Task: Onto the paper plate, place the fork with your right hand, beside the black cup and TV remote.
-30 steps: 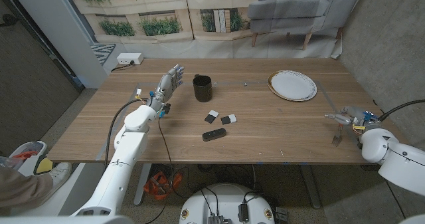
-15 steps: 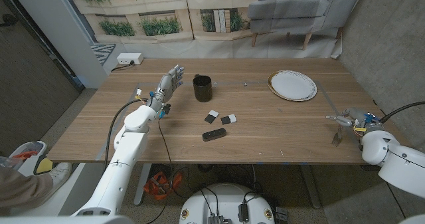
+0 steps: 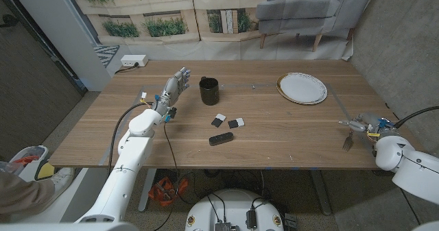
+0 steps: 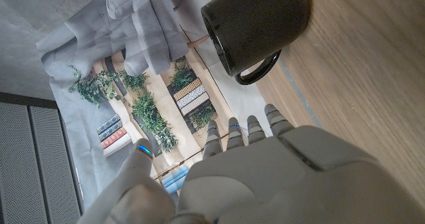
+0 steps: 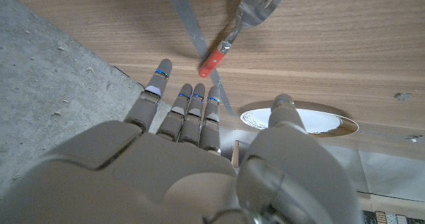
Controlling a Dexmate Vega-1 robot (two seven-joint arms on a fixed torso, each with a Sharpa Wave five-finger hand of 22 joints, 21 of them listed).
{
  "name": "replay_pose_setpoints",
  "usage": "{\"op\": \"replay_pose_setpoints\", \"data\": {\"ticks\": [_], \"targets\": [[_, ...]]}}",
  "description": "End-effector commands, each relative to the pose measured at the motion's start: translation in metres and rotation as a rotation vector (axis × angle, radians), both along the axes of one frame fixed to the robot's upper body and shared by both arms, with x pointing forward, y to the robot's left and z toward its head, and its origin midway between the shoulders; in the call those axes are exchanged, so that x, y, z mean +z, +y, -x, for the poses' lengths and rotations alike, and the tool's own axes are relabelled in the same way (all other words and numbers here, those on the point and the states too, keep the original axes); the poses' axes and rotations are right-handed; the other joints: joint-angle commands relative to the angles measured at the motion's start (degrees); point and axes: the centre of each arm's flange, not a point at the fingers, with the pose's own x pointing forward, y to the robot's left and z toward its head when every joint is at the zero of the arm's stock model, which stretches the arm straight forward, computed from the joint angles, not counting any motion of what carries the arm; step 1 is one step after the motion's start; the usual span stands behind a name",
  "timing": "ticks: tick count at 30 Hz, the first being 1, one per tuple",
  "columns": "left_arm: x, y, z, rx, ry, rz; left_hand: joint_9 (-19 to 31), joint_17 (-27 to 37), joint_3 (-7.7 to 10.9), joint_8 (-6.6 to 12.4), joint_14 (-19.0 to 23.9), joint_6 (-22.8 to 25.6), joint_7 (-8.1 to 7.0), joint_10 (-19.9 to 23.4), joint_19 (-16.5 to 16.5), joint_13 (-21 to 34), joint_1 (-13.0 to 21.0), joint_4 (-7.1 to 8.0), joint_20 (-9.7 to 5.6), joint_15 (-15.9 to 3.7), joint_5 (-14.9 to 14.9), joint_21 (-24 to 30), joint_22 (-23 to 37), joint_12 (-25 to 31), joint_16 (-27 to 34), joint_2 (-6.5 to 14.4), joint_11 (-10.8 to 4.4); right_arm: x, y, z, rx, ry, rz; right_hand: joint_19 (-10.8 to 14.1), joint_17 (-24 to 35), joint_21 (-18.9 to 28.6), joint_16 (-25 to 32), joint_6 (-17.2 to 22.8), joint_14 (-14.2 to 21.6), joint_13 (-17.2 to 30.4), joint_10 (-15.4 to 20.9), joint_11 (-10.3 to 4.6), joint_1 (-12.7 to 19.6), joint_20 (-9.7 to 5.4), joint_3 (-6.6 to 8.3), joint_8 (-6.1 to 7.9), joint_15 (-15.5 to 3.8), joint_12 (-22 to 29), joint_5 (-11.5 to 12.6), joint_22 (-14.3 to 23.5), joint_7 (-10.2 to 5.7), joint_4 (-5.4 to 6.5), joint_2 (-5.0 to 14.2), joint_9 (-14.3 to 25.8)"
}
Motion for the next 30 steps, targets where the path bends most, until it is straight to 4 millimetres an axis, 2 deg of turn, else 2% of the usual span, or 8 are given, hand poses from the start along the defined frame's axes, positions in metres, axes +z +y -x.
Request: {"op": "replay_pose_setpoints", "data": {"ticks": [1, 24, 30], "targets": [[0.001, 0.001, 0.002, 0.009, -0.004, -0.002, 0.17, 0.12, 0.02, 0.06, -0.52, 0.51, 0.01, -0.15, 0.39, 0.13, 0.34, -0.23, 0.18, -0.14, -0.03, -0.12, 0.17, 0.34, 0.33, 0.14, 0.32, -0.005, -0.004, 0.001, -0.013, 0.013, -0.006, 0.66, 0.24, 0.25, 0.10, 0.23, 0.10, 0.02, 0.23, -0.62, -0.36, -0.14, -0.03, -0.14, -0.28, 0.08, 0.46, 0.27, -0.35, 0.15, 0.05, 0.31], [0.004, -0.004, 0.004, 0.001, -0.010, -0.015, 0.17, 0.12, -0.05, 0.07, -0.54, 0.68, 0.05, -0.13, 0.38, 0.14, 0.31, -0.30, 0.16, -0.12, -0.04, -0.12, 0.17, 0.36, 0.34, 0.20, 0.23, -0.007, 0.000, 0.000, -0.075, -0.013, 0.020, 4.03, 0.97, 1.06, 1.69, 4.90, 4.45, 0.12, 4.95, -0.34, -1.65, -1.07, -0.93, 0.78, -1.07, 1.48, 0.33, 0.47, -0.39, 0.75, 0.13, 0.42], [0.007, -0.004, 0.003, -0.001, -0.011, -0.019, 0.17, 0.12, -0.07, 0.05, -0.56, 0.66, 0.10, -0.10, 0.36, 0.14, 0.31, -0.32, 0.14, -0.09, -0.04, -0.13, 0.17, 0.37, 0.33, 0.22, 0.23, -0.008, 0.006, -0.002, -0.117, -0.019, 0.054, 5.84, 1.18, 1.50, 2.30, 7.21, 6.68, 0.13, 7.53, -0.48, -3.61, -1.88, -2.29, 1.18, -1.54, 2.25, 0.39, 0.55, -0.49, 1.39, -1.19, 0.41]]}}
